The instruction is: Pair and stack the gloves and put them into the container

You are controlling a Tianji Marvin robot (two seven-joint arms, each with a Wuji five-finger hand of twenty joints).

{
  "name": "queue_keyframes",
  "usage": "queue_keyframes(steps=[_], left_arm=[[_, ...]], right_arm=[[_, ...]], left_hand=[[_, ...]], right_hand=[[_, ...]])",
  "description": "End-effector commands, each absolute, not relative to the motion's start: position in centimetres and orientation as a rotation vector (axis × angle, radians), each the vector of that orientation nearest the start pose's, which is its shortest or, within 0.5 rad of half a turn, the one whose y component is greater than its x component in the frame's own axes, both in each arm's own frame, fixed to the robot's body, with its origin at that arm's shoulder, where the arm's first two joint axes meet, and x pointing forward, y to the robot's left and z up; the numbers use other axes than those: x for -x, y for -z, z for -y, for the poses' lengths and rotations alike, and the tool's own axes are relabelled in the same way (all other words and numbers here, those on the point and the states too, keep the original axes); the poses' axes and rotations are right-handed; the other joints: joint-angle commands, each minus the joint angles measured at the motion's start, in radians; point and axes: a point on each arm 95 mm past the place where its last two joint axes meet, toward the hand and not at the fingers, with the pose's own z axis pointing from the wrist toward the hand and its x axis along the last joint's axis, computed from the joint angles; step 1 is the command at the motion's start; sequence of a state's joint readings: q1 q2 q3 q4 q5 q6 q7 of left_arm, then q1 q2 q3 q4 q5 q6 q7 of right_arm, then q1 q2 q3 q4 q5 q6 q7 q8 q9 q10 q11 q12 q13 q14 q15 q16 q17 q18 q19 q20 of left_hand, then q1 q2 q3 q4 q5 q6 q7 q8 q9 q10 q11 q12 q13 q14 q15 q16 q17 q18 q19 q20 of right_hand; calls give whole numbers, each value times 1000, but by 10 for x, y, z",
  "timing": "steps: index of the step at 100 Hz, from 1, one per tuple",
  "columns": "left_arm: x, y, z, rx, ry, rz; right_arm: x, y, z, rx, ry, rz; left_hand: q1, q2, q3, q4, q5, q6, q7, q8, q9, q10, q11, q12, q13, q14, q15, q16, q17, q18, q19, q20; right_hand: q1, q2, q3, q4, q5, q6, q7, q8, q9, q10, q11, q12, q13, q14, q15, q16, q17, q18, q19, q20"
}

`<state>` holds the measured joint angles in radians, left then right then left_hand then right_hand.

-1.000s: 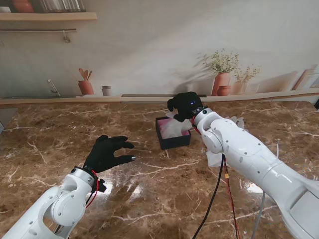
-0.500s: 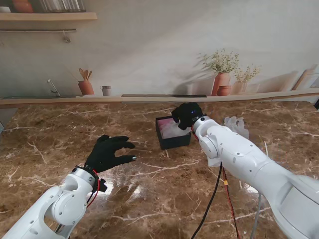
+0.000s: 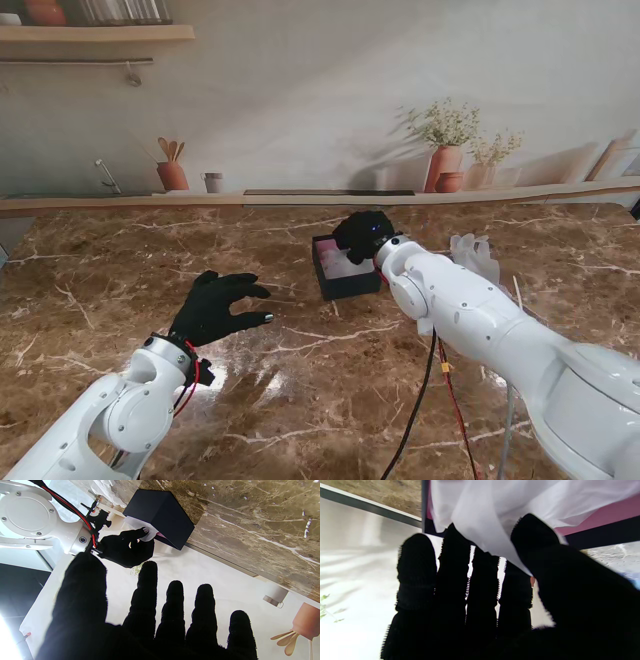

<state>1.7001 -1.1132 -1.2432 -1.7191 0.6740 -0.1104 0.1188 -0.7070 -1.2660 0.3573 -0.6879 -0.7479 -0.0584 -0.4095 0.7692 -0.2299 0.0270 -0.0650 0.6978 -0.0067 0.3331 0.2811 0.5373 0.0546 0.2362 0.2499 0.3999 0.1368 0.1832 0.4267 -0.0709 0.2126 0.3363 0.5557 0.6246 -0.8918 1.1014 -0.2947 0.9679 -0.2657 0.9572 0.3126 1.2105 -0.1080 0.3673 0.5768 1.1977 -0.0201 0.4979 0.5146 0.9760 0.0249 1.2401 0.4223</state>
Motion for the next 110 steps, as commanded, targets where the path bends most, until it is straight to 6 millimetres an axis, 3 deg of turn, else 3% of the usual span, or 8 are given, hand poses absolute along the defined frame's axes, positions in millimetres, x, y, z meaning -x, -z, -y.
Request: queue_keyframes(steps=[1,26,39,49,69,80,86,110], left_arm=[[-361,316,17,1443,1863,-1270],[-361,317,16,1443,1859,-1269],[-361,317,16,1446,1857,-1269],[-361,316,16,1447,1856,-1268],[-361,316,15,1446,1853,-1265],[-361,316,15,1444,1854,-1262],[-361,316,14,1443,1853,-1261],[-362,316,16,1439,1862,-1258]], right_arm=[[-564,329,-71,-803,-1424,-1695],[-569,341,-73,-842,-1397,-1758],[-570,345,-75,-827,-1372,-1803],[-569,346,-75,-795,-1335,-1845],[-569,343,-75,-781,-1312,-1875],[-567,333,-73,-764,-1306,-1873],[-565,327,-71,-757,-1312,-1858],[-557,305,-64,-772,-1324,-1814]], left_hand=[[21,35,-38,24,4,-26,-1,13,-1,-10,-30,-3,-49,-28,-32,-8,-18,9,-37,17],[23,34,-38,24,5,-27,0,14,-1,-11,-30,-3,-50,-29,-32,-7,-17,8,-39,20],[24,34,-38,24,5,-30,0,14,1,-12,-29,-3,-48,-30,-31,-7,-16,9,-39,22],[27,33,-37,24,6,-31,2,15,1,-12,-27,-3,-46,-30,-30,-6,-16,8,-38,24],[31,32,-36,24,7,-30,4,15,3,-10,-26,-2,-46,-28,-29,-5,-16,10,-38,25],[33,32,-36,24,6,-29,5,15,4,-10,-25,-2,-45,-27,-29,-4,-16,10,-38,25],[33,32,-36,24,6,-28,5,15,4,-9,-25,-2,-45,-27,-29,-4,-15,10,-37,26],[36,30,-36,24,5,-26,4,14,3,-9,-25,-2,-46,-26,-29,-4,-16,12,-37,26]], right_hand=[[62,-7,39,6,30,-15,28,-12,29,-8,2,17,35,13,17,11,31,-63,1,-27],[58,5,42,9,27,-10,28,-22,28,-4,-9,9,25,8,1,-4,26,-64,-10,-52],[38,8,32,3,17,-14,24,-27,23,-10,-14,11,16,-1,-12,-11,-16,-20,-10,-60],[-8,0,7,-15,-12,-39,3,-28,-1,-38,-22,23,-14,-38,-37,-8,-109,17,-24,-36],[-72,-11,-6,-32,-90,-13,-84,-32,-85,-41,-12,-20,-70,-47,-89,-24,-188,24,-51,27],[-150,7,26,40,-83,42,-352,114,-162,-38,-15,-109,-141,-43,-127,-29,-252,28,-95,71],[-187,18,37,127,-86,61,-439,189,-190,-36,-24,-113,-162,-42,-135,-29,-270,29,-102,81],[-300,49,-24,129,-214,110,-552,185,-325,-22,-77,-138,-252,-34,-174,-41,-332,28,-127,89]])
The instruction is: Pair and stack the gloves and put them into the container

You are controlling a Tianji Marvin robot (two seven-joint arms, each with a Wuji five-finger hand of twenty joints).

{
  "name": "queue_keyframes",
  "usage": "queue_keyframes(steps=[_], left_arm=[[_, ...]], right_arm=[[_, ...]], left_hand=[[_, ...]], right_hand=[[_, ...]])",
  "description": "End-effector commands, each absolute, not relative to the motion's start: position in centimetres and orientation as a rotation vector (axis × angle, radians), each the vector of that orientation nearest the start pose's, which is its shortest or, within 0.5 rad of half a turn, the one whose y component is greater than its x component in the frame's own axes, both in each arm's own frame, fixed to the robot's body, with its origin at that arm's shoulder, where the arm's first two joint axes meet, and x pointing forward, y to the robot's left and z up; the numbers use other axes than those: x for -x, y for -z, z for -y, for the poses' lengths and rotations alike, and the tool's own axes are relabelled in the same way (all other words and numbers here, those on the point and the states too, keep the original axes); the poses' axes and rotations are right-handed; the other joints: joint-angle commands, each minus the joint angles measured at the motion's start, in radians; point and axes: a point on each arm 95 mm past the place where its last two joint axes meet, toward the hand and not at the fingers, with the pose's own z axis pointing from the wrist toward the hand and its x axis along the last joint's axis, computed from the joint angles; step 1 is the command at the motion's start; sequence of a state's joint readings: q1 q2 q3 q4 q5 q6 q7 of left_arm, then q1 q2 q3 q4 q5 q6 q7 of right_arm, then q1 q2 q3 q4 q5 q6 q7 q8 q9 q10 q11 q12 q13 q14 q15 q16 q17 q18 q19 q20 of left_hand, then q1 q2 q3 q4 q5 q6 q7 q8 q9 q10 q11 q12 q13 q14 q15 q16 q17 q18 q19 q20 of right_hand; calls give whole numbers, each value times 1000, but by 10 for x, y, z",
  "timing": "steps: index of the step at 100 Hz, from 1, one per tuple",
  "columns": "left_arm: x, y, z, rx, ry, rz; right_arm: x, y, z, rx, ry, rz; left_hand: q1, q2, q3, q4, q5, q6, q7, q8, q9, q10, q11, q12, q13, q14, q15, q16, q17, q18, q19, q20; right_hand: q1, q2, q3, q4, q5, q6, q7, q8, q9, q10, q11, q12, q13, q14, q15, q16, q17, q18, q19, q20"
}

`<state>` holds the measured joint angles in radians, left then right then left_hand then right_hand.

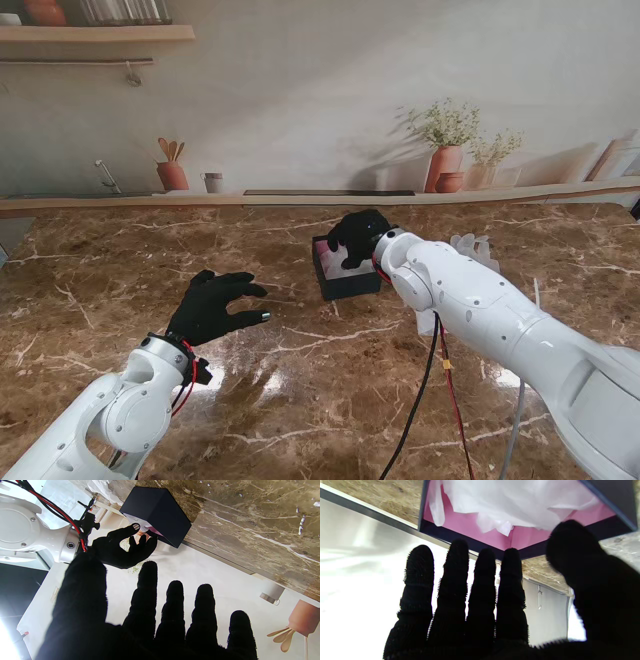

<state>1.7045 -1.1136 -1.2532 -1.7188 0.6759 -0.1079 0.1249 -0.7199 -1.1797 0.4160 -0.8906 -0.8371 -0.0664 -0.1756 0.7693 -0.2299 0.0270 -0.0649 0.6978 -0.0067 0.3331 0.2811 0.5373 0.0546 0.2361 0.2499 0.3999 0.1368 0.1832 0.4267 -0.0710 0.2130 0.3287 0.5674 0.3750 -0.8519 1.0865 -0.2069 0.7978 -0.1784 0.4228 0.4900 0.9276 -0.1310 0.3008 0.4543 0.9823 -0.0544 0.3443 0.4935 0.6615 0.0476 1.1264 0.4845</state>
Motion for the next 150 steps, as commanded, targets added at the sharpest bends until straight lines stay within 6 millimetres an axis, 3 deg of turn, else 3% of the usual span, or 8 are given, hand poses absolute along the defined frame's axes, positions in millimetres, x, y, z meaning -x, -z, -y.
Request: queue_keyframes(steps=[1,40,96,118,123,128,132,150], left_arm=[[-362,316,16,1439,1863,-1258],[-366,314,19,1416,1906,-1246],[-370,311,31,1389,1994,-1219],[-371,311,31,1387,2008,-1201],[-371,312,30,1386,2011,-1198],[-371,311,30,1386,2010,-1202],[-372,311,29,1384,2010,-1201],[-374,311,29,1385,2020,-1192]], right_arm=[[-557,304,-63,-773,-1328,-1810],[-518,277,-25,-913,-1388,-1549],[-448,305,57,-1068,-1160,-1337],[-440,315,85,-1141,-1025,-1297],[-438,318,91,-1144,-984,-1291],[-436,321,95,-1156,-949,-1277],[-434,324,97,-1163,-926,-1269],[-426,339,104,-1218,-806,-1264]], left_hand=[[36,30,-36,23,4,-26,3,14,2,-9,-25,-2,-46,-26,-29,-4,-16,12,-29,14],[32,33,-38,23,-13,-8,-23,-4,-9,-1,-19,-2,-50,-23,-24,-1,6,-40,69,28],[7,48,-45,22,-74,15,-103,-65,-47,-16,-29,-35,-88,-51,-43,-38,24,-135,51,-119],[5,50,-44,23,-65,16,-101,-66,-48,-15,-29,-41,-93,-51,-43,-43,24,-123,47,-129],[6,49,-44,23,-63,17,-100,-65,-46,-13,-29,-41,-90,-52,-42,-44,24,-119,50,-128],[6,53,-44,23,-66,15,-101,-65,-50,-14,-31,-42,-94,-56,-44,-45,22,-118,52,-128],[5,51,-45,23,-64,16,-100,-64,-48,-12,-30,-42,-93,-54,-43,-45,22,-115,53,-128],[9,52,-44,23,-58,17,-96,-61,-47,-10,-32,-43,-91,-54,-43,-46,20,-110,59,-127]], right_hand=[[-56,12,-12,41,-48,24,-20,7,-46,2,-11,-17,-39,1,-22,-20,-18,5,-14,27],[-111,148,-145,65,-83,48,-61,21,-78,18,-13,-42,-87,13,-41,-40,-97,16,-115,25],[-69,154,-146,77,-35,51,-38,36,-12,32,5,-22,-24,23,19,-5,-55,25,-68,48],[18,81,-53,71,51,54,24,52,155,30,145,98,141,-17,419,237,87,4,222,154],[31,57,-25,63,94,41,74,76,195,23,184,132,165,-28,478,255,109,1,265,164],[50,22,-39,-47,110,5,224,19,235,13,225,207,183,-29,531,255,126,4,304,162],[56,1,-64,-87,124,-36,359,-22,275,7,256,242,207,-30,573,260,144,5,338,166],[16,51,-119,-76,174,-52,431,-72,330,19,278,236,240,-23,633,269,165,6,384,166]])
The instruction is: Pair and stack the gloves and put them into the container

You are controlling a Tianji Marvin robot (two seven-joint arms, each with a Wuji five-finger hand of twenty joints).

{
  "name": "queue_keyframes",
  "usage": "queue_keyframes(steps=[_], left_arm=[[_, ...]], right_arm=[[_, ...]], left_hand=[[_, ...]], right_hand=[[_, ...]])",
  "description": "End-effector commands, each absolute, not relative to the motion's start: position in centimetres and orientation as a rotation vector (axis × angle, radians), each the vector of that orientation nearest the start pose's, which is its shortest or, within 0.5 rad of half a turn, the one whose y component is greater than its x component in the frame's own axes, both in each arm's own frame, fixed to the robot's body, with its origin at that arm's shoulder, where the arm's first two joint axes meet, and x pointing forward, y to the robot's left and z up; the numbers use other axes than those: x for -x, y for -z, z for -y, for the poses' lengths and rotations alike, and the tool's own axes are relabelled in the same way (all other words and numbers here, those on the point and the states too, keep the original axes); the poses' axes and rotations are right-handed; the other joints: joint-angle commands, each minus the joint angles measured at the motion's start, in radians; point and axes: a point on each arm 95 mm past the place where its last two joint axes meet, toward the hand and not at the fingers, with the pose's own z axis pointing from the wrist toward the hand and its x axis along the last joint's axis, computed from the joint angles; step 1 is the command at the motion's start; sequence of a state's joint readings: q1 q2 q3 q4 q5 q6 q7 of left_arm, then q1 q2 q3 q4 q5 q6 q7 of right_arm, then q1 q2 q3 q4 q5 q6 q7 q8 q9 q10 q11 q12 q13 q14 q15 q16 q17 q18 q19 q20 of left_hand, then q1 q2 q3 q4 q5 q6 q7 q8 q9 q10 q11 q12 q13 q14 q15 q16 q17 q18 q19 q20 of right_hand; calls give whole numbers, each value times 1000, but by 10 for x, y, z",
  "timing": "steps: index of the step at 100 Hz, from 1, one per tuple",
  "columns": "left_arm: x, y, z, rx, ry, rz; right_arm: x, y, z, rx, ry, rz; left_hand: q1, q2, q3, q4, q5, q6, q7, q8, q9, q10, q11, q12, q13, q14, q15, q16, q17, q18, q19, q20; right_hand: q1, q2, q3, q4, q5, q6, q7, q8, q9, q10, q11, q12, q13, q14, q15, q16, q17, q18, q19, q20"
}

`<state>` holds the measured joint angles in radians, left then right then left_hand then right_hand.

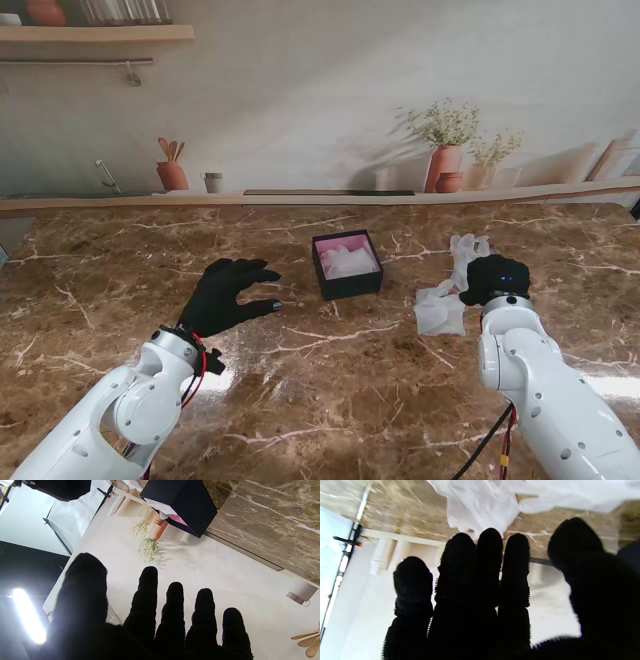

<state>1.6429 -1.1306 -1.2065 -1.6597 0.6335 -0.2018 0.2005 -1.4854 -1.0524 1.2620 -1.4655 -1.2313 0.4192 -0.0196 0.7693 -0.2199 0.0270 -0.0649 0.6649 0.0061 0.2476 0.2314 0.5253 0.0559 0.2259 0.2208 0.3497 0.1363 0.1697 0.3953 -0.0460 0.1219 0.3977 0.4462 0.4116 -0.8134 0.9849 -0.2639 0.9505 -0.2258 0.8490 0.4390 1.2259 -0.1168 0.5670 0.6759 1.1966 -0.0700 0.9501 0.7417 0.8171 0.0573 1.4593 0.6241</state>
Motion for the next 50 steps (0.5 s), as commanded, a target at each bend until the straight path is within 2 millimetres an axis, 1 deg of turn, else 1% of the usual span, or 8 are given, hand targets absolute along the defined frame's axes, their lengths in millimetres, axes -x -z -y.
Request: queue_keyframes(steps=[1,11,14,21,28,32,38,50], left_arm=[[-374,311,29,1385,2020,-1193],[-375,311,29,1391,2025,-1189],[-376,311,28,1394,2026,-1185],[-376,311,27,1401,2027,-1175],[-376,311,26,1404,2027,-1168],[-376,311,25,1404,2026,-1167],[-376,311,25,1405,2025,-1167],[-376,311,25,1410,2026,-1167]], right_arm=[[-426,340,104,-1224,-798,-1265],[-424,349,106,-1267,-738,-1279],[-423,352,106,-1284,-722,-1281],[-421,358,106,-1325,-690,-1289],[-419,364,105,-1348,-667,-1296],[-418,367,103,-1352,-654,-1303],[-417,372,99,-1357,-639,-1306],[-416,381,91,-1363,-606,-1293]], left_hand=[[9,42,-43,23,-24,4,-11,-11,-35,-10,-22,-13,-40,-53,-30,-15,-5,-19,-9,-5],[7,48,-44,23,-17,3,-6,-8,-35,-10,-22,-13,-41,-54,-30,-15,-6,-15,-9,-6],[6,49,-44,23,-13,3,-4,-6,-35,-11,-22,-13,-42,-55,-30,-15,-7,-11,-8,-5],[6,50,-45,22,-7,1,1,-3,-35,-9,-24,-13,-41,-54,-31,-16,-8,-9,-7,-5],[6,51,-45,22,-4,2,3,0,-32,-10,-24,-13,-40,-55,-31,-16,-8,-5,-6,-3],[7,51,-45,22,-4,1,4,1,-32,-10,-25,-13,-39,-56,-31,-16,-9,-4,-5,-3],[5,52,-46,22,-2,0,5,3,-33,-10,-26,-13,-39,-58,-32,-17,-10,-5,-5,-3],[6,56,-45,22,2,-3,8,7,-33,-13,-27,-12,-38,-59,-33,-17,-10,-1,-6,-2]], right_hand=[[-21,16,-21,-15,23,-2,-3,-24,31,5,10,14,23,-6,26,20,7,-3,49,25],[-39,58,-50,7,44,-3,-49,-39,10,5,-6,10,-10,2,0,14,-29,5,19,16],[-35,70,-76,18,63,-4,-23,-78,2,7,-11,10,-21,6,-11,15,-41,7,8,18],[-53,98,-85,34,75,15,-47,-103,-14,12,-19,9,-39,11,-23,15,-61,9,-7,18],[-85,141,-114,95,79,48,-151,-53,-42,18,-32,13,-65,13,-36,22,-82,7,-26,31],[-107,157,-128,138,72,66,-236,43,-61,18,-38,16,-79,9,-40,24,-90,2,-34,35],[-120,162,-155,142,29,82,-286,65,-84,19,-40,21,-97,3,-42,27,-102,-5,-43,35],[-137,159,-196,137,-43,131,-355,61,-132,18,-40,32,-138,-2,-49,31,-134,-11,-61,36]])
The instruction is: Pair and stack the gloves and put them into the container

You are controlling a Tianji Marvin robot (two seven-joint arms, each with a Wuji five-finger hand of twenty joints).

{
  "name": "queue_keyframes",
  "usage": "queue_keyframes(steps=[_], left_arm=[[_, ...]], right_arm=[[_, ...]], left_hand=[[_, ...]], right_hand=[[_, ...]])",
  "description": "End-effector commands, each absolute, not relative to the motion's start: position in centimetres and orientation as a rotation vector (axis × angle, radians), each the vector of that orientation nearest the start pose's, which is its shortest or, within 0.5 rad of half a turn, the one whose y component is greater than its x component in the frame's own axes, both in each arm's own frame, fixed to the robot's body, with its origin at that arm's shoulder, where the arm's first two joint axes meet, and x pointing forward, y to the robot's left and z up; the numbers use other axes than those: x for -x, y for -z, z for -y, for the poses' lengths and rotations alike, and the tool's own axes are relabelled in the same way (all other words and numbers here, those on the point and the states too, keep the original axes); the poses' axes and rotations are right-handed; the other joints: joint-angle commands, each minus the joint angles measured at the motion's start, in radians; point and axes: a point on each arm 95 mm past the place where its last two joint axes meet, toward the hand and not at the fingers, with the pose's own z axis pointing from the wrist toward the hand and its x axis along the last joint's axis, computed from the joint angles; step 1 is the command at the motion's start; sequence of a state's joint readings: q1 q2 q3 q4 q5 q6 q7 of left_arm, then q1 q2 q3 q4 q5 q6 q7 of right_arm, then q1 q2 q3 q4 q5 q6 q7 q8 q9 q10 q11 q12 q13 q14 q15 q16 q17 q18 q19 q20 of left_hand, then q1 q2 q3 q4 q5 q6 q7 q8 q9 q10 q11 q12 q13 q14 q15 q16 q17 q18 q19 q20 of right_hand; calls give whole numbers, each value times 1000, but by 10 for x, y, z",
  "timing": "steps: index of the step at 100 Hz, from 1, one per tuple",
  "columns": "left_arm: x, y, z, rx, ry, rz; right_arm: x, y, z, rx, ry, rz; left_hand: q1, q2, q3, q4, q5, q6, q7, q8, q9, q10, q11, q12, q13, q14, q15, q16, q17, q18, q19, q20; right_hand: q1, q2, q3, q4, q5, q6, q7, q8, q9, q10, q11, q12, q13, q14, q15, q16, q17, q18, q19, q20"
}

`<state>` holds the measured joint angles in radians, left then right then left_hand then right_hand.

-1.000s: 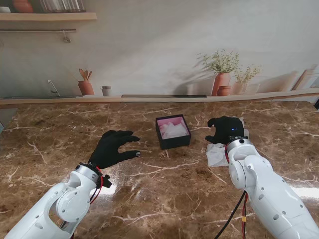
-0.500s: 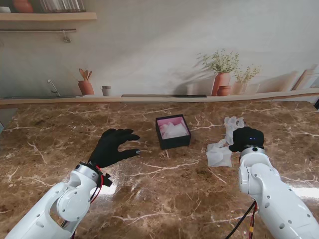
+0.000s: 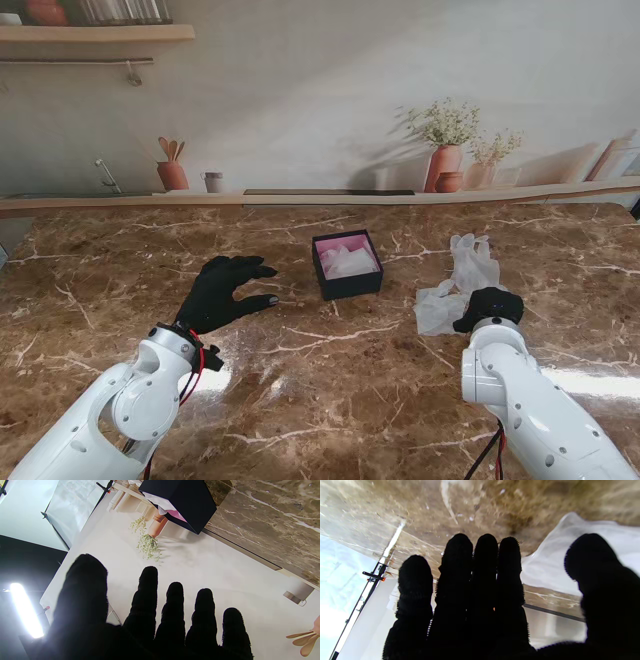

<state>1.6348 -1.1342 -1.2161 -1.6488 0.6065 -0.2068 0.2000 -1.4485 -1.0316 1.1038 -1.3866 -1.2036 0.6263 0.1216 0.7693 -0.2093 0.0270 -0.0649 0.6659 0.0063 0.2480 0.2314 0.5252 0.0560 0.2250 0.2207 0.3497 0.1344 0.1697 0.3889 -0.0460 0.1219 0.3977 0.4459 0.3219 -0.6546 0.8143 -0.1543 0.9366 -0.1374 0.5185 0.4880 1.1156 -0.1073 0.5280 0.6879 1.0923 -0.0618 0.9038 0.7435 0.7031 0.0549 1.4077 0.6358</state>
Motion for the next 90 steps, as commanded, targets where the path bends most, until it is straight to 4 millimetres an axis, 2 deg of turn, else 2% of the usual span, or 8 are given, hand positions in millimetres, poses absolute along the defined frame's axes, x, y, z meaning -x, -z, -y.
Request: queue_keyframes(steps=[1,19,30,35,38,48,66,90], left_arm=[[-376,311,25,1410,2026,-1167],[-376,312,25,1427,2025,-1156],[-375,312,25,1425,2024,-1163],[-375,312,26,1422,2025,-1163],[-375,312,26,1421,2025,-1164],[-375,312,26,1422,2025,-1165],[-375,312,28,1421,2027,-1172],[-374,312,29,1418,2030,-1180]], right_arm=[[-416,381,90,-1363,-604,-1292],[-416,396,84,-1356,-595,-1312],[-417,404,82,-1364,-644,-1295],[-418,407,81,-1368,-685,-1291],[-418,408,80,-1365,-707,-1287],[-418,411,79,-1327,-790,-1264],[-418,406,80,-1313,-901,-1196],[-414,383,82,-1214,-1085,-1106]], left_hand=[[8,46,-45,22,1,-3,8,7,-32,-13,-26,-12,-38,-57,-33,-10,-12,-1,-7,-2],[11,48,-46,21,6,-4,11,11,-29,-11,-27,-12,-36,-57,-33,-10,-13,3,-18,-5],[11,49,-47,21,7,-4,11,13,-27,-14,-27,-11,-36,-58,-34,-10,-14,6,-20,-4],[10,52,-47,21,5,-5,11,13,-28,-14,-27,-11,-36,-59,-34,-11,-14,6,-21,-3],[11,51,-47,21,6,-4,12,14,-28,-13,-27,-11,-35,-58,-34,-10,-15,7,-22,-3],[11,52,-47,21,7,-5,12,15,-28,-12,-28,-11,-35,-58,-34,-10,-14,8,-25,-2],[11,53,-47,21,7,-3,12,16,-27,-8,-28,-11,-36,-55,-34,-10,-15,9,-29,-1],[14,53,-47,22,5,-2,10,17,-26,-3,-27,-9,-37,-54,-34,-10,-14,15,-26,6]], right_hand=[[-47,-3,-26,27,-33,46,-28,12,-24,9,-1,21,-36,-10,-3,30,-22,-9,-11,25],[-82,-187,171,-18,-76,40,-78,19,-81,-15,34,71,-87,-27,6,55,-61,-12,-42,50],[41,-297,276,-25,-60,-5,-41,55,-94,-38,77,117,-121,-28,23,80,-100,6,-69,62],[112,-299,299,-25,-32,-30,-16,70,-86,-45,99,140,-129,-26,32,92,-108,12,-75,70],[172,-307,299,-109,-15,-47,2,68,-73,-50,97,219,-127,-27,36,99,-107,14,-79,80],[281,-301,311,-163,-27,-156,378,-176,-24,-66,83,303,-109,-35,59,110,-92,15,-70,99],[274,-219,327,-150,63,-204,471,-80,-34,-65,65,298,-123,-35,48,101,-99,8,-62,104],[241,-130,337,-127,31,-215,430,54,-11,-54,-88,115,-115,-35,-129,-12,-60,-27,-43,104]])
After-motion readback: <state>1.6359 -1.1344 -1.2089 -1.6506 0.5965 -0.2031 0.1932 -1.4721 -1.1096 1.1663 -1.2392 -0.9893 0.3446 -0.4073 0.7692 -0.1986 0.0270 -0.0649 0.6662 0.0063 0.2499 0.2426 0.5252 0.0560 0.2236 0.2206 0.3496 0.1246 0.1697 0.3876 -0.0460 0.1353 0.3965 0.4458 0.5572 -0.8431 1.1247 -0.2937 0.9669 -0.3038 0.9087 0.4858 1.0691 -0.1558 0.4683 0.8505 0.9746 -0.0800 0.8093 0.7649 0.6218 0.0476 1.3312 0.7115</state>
